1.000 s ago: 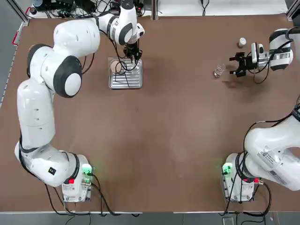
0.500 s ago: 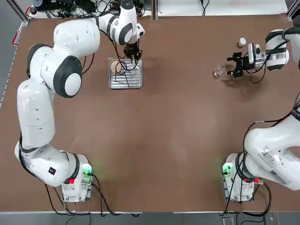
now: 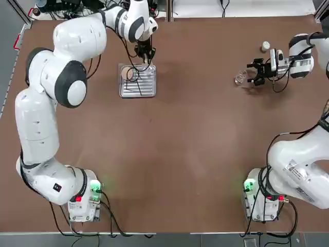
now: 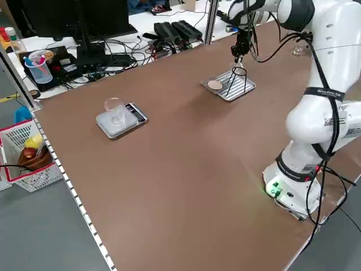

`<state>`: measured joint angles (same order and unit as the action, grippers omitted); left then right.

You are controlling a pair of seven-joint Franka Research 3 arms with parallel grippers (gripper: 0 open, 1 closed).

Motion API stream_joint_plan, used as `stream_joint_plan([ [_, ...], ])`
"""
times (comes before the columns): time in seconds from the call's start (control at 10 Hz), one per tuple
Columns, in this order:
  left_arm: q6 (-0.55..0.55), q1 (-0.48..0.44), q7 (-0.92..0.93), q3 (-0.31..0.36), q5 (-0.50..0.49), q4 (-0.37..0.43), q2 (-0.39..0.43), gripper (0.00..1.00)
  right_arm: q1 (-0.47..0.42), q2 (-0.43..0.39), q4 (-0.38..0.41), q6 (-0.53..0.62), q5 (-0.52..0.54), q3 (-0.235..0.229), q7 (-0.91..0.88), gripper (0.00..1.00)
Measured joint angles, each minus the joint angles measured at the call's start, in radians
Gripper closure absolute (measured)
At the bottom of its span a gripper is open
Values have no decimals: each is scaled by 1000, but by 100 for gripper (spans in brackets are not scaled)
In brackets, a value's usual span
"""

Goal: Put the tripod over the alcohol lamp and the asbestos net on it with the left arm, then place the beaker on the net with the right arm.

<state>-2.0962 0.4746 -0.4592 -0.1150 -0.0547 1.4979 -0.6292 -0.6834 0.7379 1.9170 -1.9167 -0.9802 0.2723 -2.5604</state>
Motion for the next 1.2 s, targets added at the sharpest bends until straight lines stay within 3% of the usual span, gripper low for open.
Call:
stream_joint_plan([
  [0.4,48,33,-173,-30,5,-55,-3,74,0,6,-3,-9,-1,18,-6,0],
  [0.8,51,154,-335,-35,8,-143,-63,74,0,11,-3,-20,-2,29,-17,0],
  [1.2,-24,264,-425,-34,8,-168,-124,74,0,27,-4,-29,-5,42,-30,0],
])
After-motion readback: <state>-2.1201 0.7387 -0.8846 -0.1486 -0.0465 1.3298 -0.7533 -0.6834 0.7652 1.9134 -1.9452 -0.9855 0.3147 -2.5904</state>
